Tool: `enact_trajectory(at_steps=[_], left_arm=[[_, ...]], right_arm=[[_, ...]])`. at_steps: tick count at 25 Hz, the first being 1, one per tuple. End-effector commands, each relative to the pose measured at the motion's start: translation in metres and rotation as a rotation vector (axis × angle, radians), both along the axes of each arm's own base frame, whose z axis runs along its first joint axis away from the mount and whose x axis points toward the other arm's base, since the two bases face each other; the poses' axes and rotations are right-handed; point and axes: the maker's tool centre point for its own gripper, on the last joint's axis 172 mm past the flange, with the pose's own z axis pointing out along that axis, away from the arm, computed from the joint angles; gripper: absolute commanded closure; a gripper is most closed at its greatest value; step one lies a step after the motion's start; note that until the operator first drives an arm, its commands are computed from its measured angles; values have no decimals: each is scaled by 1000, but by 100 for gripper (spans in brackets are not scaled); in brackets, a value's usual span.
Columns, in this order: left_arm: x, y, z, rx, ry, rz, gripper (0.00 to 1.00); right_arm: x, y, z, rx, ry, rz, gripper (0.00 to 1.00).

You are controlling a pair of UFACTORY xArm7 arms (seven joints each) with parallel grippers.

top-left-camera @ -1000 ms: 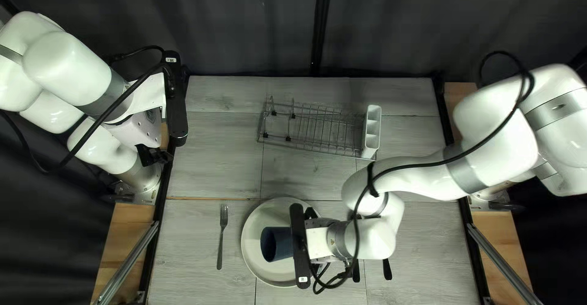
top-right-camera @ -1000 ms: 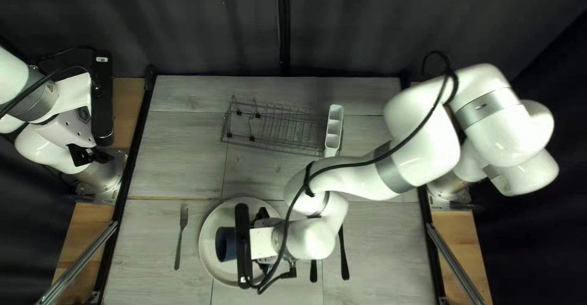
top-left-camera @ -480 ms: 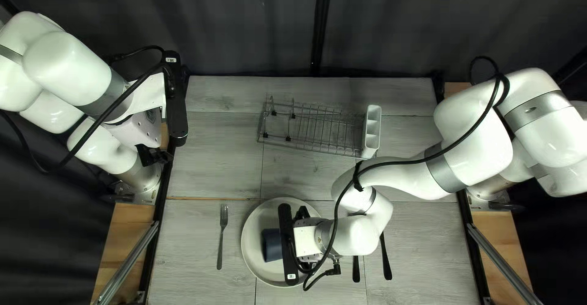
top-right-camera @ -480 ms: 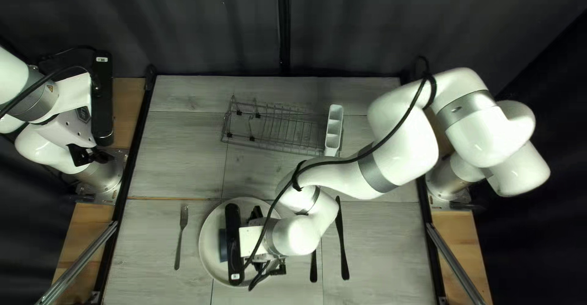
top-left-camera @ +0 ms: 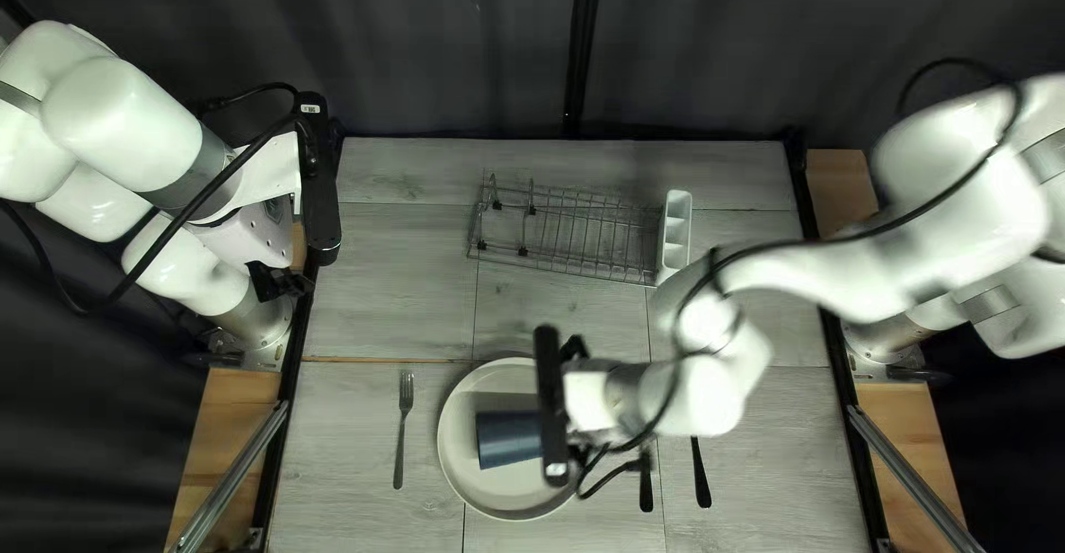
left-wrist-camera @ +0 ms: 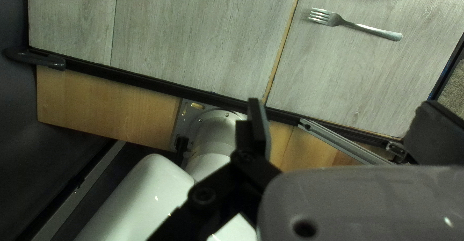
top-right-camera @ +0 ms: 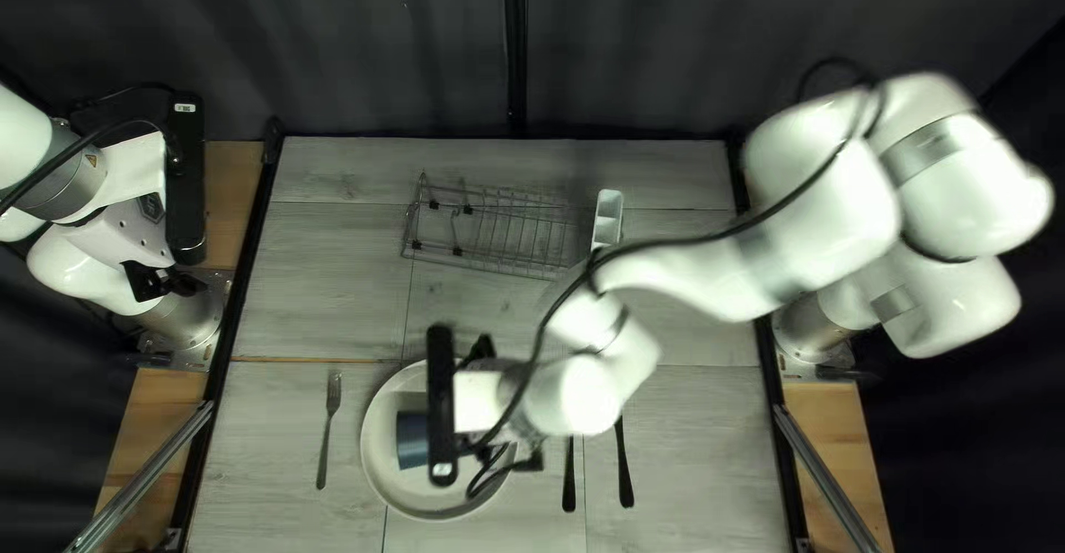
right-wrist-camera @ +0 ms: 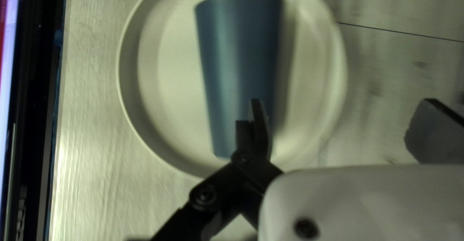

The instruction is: Pick up and place plate onto table. Place down one fork to the left of the plate. Place spoon and knife to the right of the plate. Place cup above the knife and spoon

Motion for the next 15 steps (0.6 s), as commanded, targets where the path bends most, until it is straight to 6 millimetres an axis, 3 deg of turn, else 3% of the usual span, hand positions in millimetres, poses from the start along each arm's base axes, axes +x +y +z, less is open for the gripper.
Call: enact_trajectory(at_steps=[1,5,7,13,14,15], left_arm=[[7,-7,2,-2,-11,15,0],[82,-44,-41,19,-66,-13,0],[85,-45,-43,17,-66,-19,0],[84,-46,-45,-2,-61,-4,0],[90,-52,-51,7,-68,-4,0],[117,-77,-84,37,-109,-54,0]], right_arm=[[-71,-67,59,17,92,-22,0],[-113,-115,95,47,179,-36,0],[-134,-129,99,54,189,-61,0],[-136,-130,99,54,189,-65,0],[-136,-130,99,54,189,-65,0],[-136,-130,99,54,189,-65,0]])
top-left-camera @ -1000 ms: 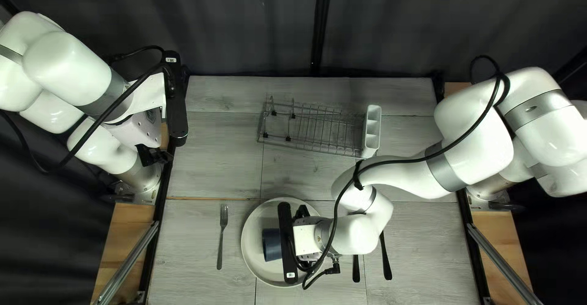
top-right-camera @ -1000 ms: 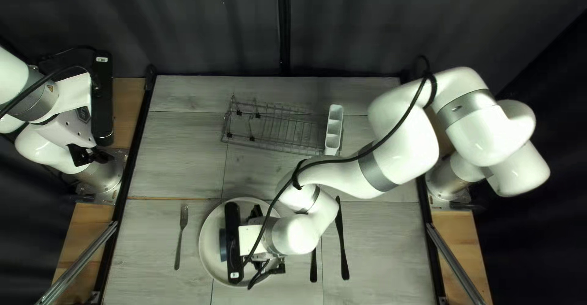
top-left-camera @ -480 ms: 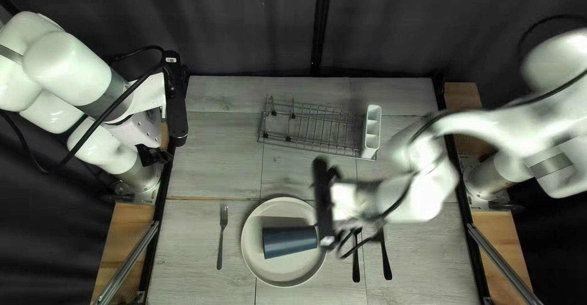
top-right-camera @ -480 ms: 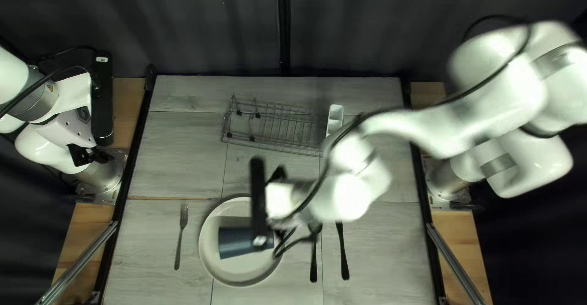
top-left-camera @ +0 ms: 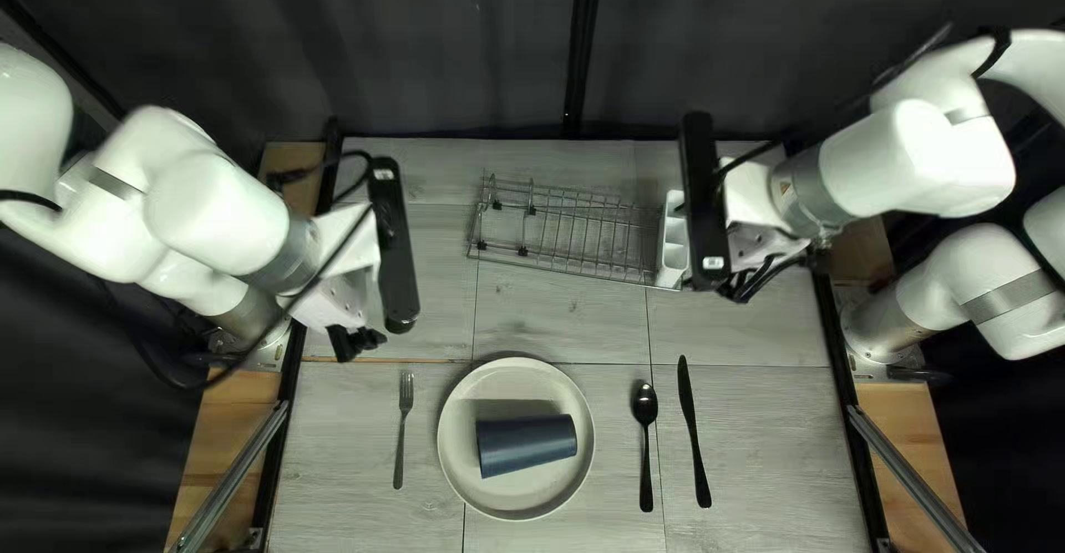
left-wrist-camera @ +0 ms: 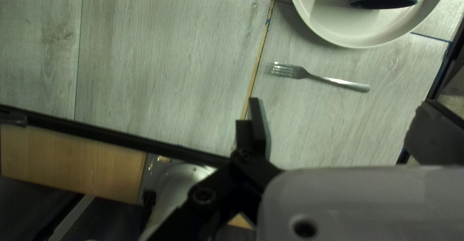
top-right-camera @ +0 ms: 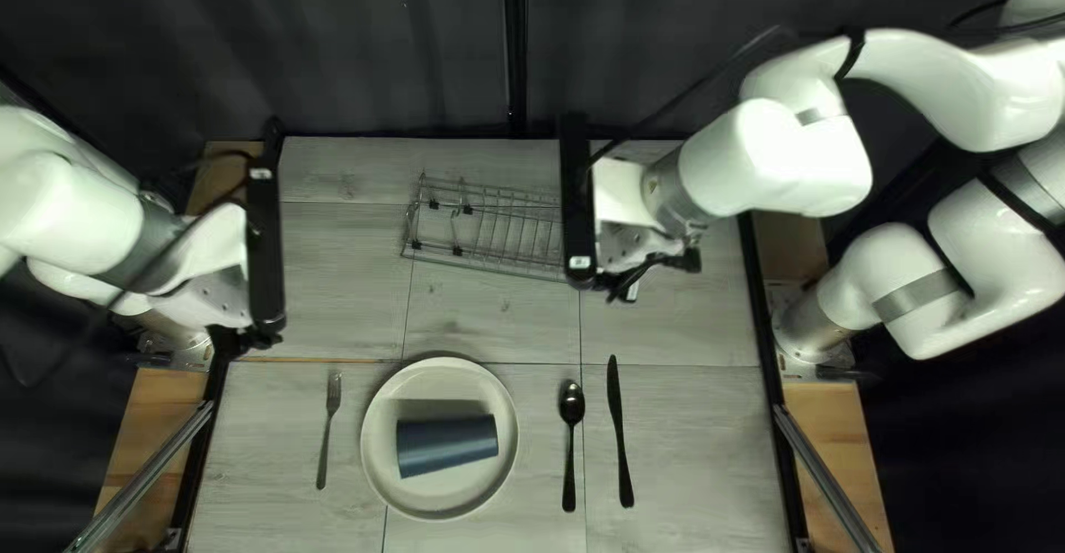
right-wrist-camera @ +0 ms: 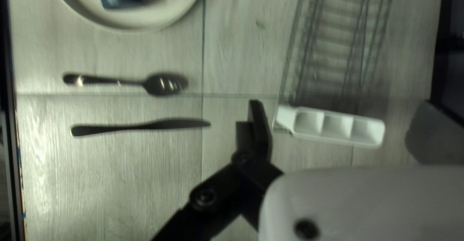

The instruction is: Pick up and place plate onto table. Place down one fork to the left of the plate. Place spoon and knife to the right of the plate. Place cup above the knife and spoon

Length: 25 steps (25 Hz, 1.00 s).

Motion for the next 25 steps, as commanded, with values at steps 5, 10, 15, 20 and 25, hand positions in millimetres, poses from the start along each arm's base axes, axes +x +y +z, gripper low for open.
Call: enact_trajectory(at_steps=[5,10,15,20,25], left_arm=[[58,-54,-73,67,-60,-114,0],[58,-54,-73,67,-60,-114,0],[83,-82,-125,235,-130,-297,0],[88,-83,-131,259,-156,-326,0],[95,-90,-139,263,-159,-342,0]], right_arm=[[0,0,0,0,0,0,0],[0,0,0,0,0,0,0],[0,0,0,0,0,0,0],[0,0,0,0,0,0,0],[0,0,0,0,0,0,0]])
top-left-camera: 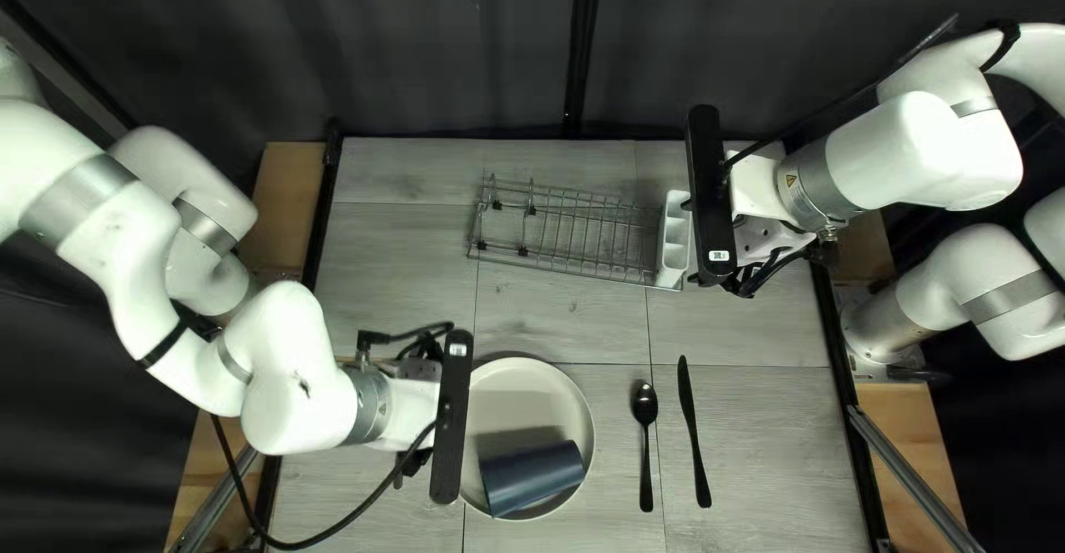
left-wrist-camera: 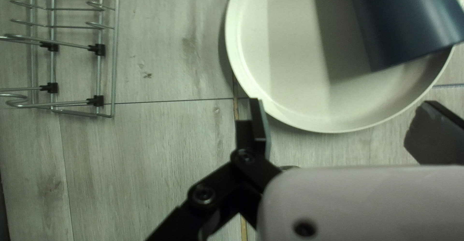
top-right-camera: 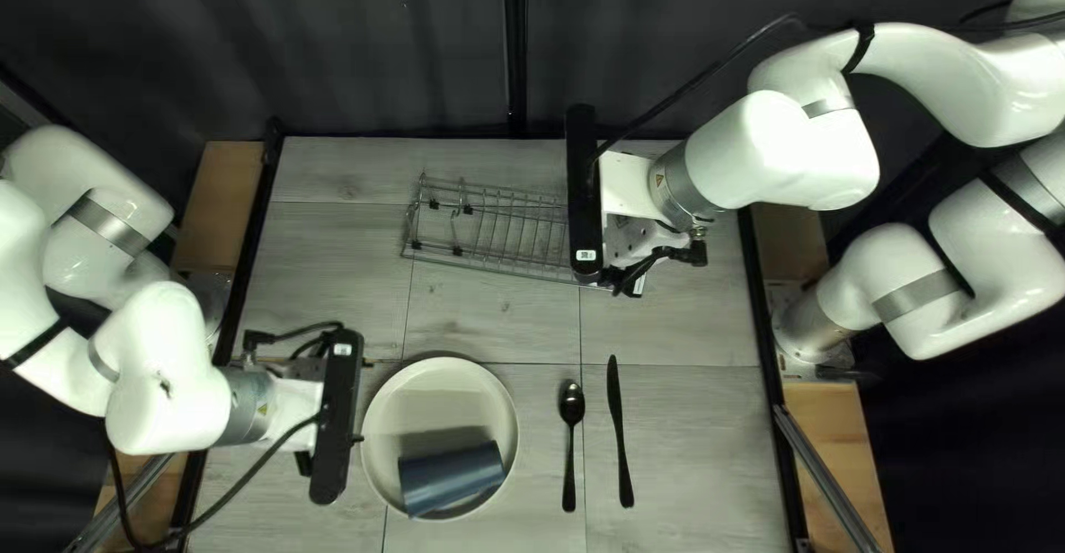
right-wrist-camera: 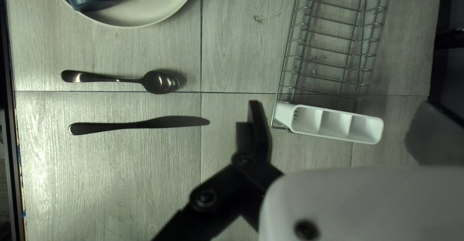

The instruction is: Pick up and place plate onto table. Place down one fork to the left of the plate. Place spoon and knife to the right of the plate. Place cup above the knife and spoon

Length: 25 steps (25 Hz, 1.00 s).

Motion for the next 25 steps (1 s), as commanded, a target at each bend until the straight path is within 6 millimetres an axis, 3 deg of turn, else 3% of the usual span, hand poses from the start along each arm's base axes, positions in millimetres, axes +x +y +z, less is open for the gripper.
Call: enact_trajectory(at_steps=[1,5,8,25], left_arm=[[10,-10,-11,14,-4,-32,0],[20,-38,-22,76,-16,-94,0],[24,-48,-29,104,-20,-129,0],[51,-68,-92,214,-74,-311,0]], right_arm=[[0,0,0,0,0,0,0],[0,0,0,0,0,0,0],[0,0,0,0,0,0,0],[0,0,0,0,0,0,0]])
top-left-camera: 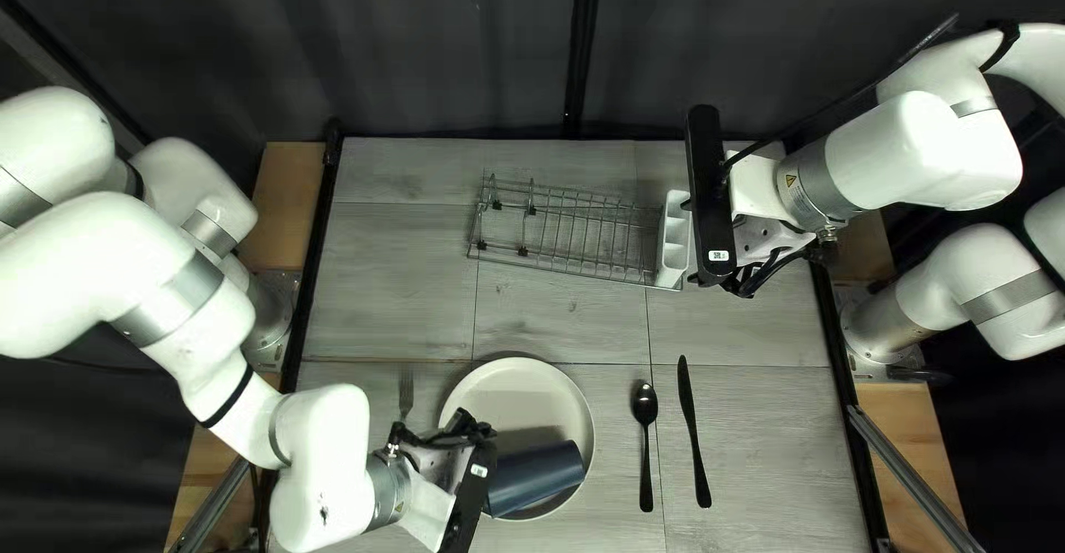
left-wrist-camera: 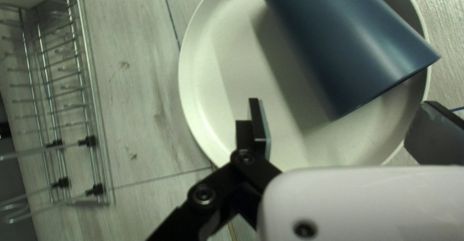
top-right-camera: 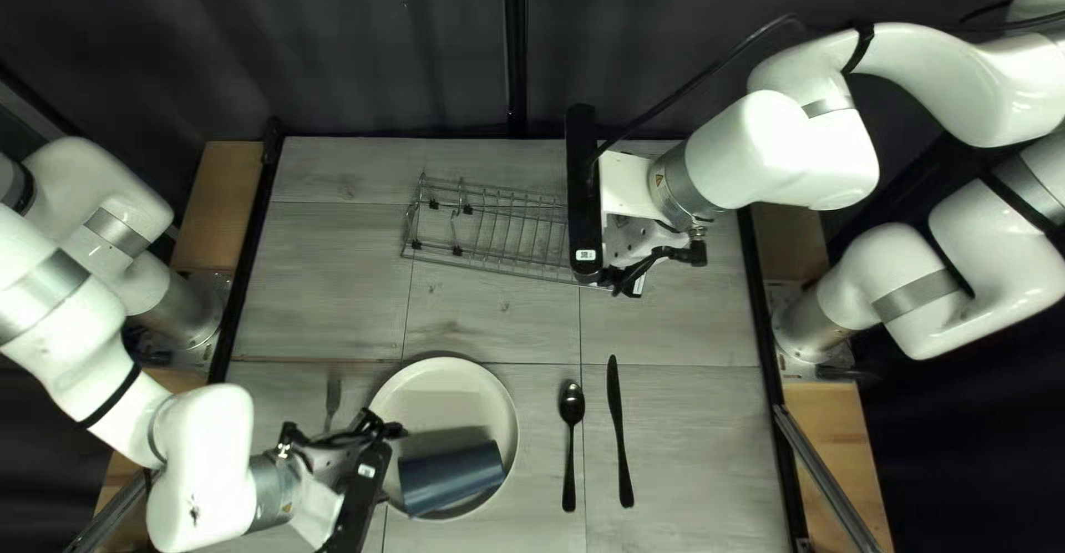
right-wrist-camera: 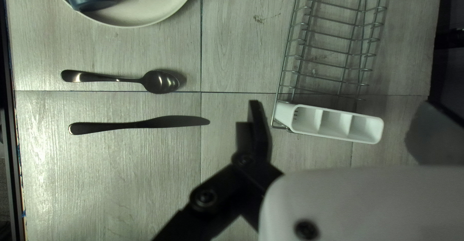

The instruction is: Pick up and place plate onto table. Place down one fork to the left of the plate. Place spoon and knife to the right of the plate. Place cup above the knife and spoon

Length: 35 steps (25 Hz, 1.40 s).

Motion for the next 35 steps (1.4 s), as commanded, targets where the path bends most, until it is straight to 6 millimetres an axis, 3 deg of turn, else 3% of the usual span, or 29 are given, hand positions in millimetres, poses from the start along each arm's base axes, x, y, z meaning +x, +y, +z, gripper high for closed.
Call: enact_trajectory(at_steps=[1,10,11,12,13,14,19,26,31,32,35], left_arm=[[9,-2,-18,8,-12,-31,0],[26,-6,-48,17,-8,-74,2],[26,-6,-49,18,-9,-75,30],[27,-5,-48,18,-13,-77,89],[27,-5,-46,22,-20,-81,89],[28,-5,-46,24,-24,-82,100],[30,-1,-30,44,-60,-77,100],[29,12,23,48,-97,-64,100],[19,41,84,54,-56,-17,100],[11,56,105,59,-26,4,100],[-13,90,143,39,66,35,100]], right_arm=[[0,0,0,0,0,0,0],[0,0,0,0,0,0,0],[0,0,0,0,0,0,0],[0,0,0,0,0,0,0],[0,0,0,0,0,0,0],[0,0,0,0,0,0,0],[0,0,0,0,0,0,0],[0,0,0,0,0,0,0],[0,0,0,0,0,0,0],[0,0,0,0,0,0,0],[0,0,0,0,0,0,0]])
